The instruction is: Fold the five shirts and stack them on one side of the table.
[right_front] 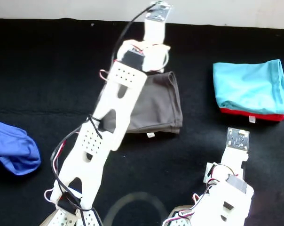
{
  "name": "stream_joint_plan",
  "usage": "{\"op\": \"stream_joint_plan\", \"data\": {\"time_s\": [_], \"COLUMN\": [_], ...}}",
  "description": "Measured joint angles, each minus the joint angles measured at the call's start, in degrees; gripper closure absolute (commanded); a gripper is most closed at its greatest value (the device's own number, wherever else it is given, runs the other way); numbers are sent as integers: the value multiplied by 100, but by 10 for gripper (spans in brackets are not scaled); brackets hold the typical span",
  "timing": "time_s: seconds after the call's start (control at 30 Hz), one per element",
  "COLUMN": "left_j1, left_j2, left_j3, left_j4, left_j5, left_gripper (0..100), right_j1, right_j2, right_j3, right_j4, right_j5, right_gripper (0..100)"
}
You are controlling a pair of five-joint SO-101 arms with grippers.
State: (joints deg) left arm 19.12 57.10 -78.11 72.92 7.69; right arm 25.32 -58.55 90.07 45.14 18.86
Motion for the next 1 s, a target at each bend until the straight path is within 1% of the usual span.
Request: {"op": "stream_joint_plan", "data": {"time_s": [0.07, 0.17, 0.27, 0.43, 0.57, 0.7, 0.77, 0.83, 0.9, 1.0], "left_j1": [9, 62, 246, 607, 615, 501, 360, 158, -53, -343], "left_j2": [62, 413, 870, 1618, 1767, 1767, 1767, 1697, 1538, 1029], "left_j3": [0, -9, -9, -9, -9, -97, -378, -791, -1248, -1389], "left_j4": [316, 316, -123, -1143, -2022, -2198, -1899, -1354, -563, 624], "left_j5": [0, 0, 0, 0, 18, 18, 9, 9, 9, 0], "left_gripper": [991, 991, 991, 991, 989, 987, 987, 987, 987, 987], "right_j1": [0, 0, 0, 0, 0, 0, 0, 0, 0, 0], "right_j2": [0, 0, 0, 0, 0, 0, 0, 0, 0, 0], "right_j3": [0, 0, 0, 0, 0, 0, 0, 0, 0, 0], "right_j4": [0, 0, 0, 0, 0, 0, 0, 0, 0, 0], "right_j5": [0, 0, 0, 0, 0, 0, 0, 0, 0, 0], "right_gripper": [992, 992, 992, 992, 992, 992, 992, 992, 992, 992]}}
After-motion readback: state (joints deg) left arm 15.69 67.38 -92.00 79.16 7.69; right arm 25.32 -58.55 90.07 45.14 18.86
